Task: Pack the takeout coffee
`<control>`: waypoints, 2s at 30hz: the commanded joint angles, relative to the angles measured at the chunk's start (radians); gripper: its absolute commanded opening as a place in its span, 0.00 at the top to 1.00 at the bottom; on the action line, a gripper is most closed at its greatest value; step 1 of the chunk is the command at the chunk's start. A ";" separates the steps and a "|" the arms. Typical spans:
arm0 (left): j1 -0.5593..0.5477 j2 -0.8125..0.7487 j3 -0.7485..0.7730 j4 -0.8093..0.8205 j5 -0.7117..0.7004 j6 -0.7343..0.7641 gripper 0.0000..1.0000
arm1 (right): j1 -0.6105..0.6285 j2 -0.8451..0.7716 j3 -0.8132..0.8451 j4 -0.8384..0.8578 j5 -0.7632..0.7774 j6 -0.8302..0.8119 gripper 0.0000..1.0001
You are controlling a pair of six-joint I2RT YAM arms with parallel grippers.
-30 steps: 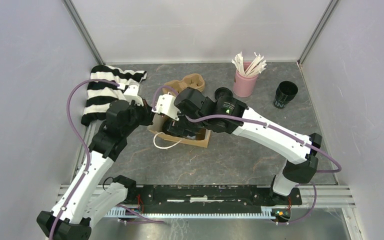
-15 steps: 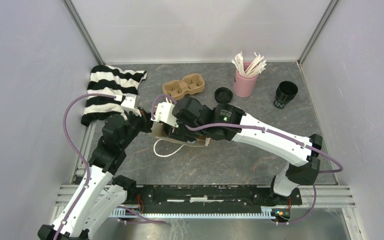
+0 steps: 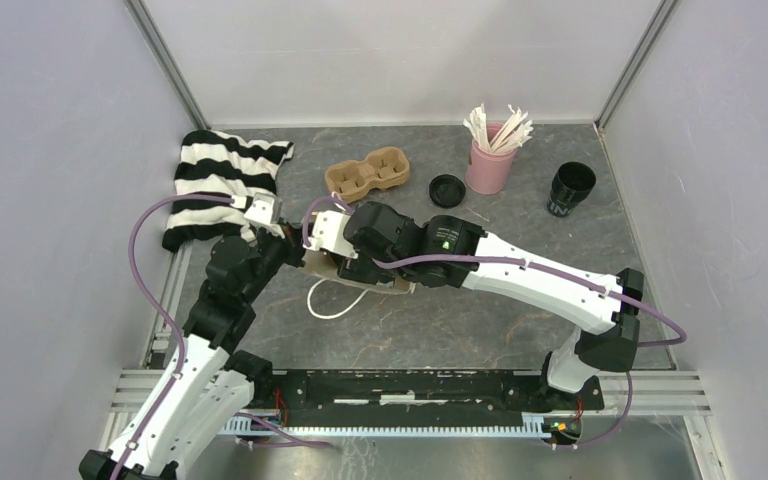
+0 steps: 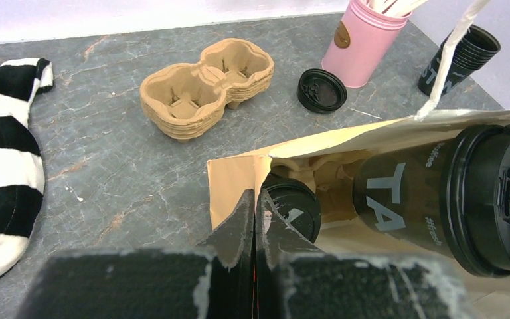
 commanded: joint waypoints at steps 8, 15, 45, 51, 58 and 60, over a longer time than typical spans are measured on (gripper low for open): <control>0.000 -0.043 -0.004 0.038 0.055 0.092 0.98 | 0.002 -0.023 -0.069 0.067 0.042 -0.243 0.52; 0.000 -0.053 -0.003 0.016 0.079 0.096 0.98 | 0.001 -0.046 -0.179 0.171 0.000 -0.380 0.54; -0.031 -0.076 -0.001 -0.047 0.023 0.098 0.98 | -0.126 0.067 0.042 -0.025 -0.287 -0.605 0.59; -0.049 -0.073 0.006 -0.041 0.016 0.105 0.98 | -0.127 0.071 -0.003 -0.015 -0.242 -0.623 0.60; -0.064 -0.065 0.026 -0.054 0.017 0.122 0.98 | -0.144 0.067 -0.070 0.017 -0.193 -0.670 0.60; -0.074 -0.065 0.029 -0.061 0.015 0.129 0.98 | -0.150 0.070 -0.087 0.016 -0.188 -0.670 0.61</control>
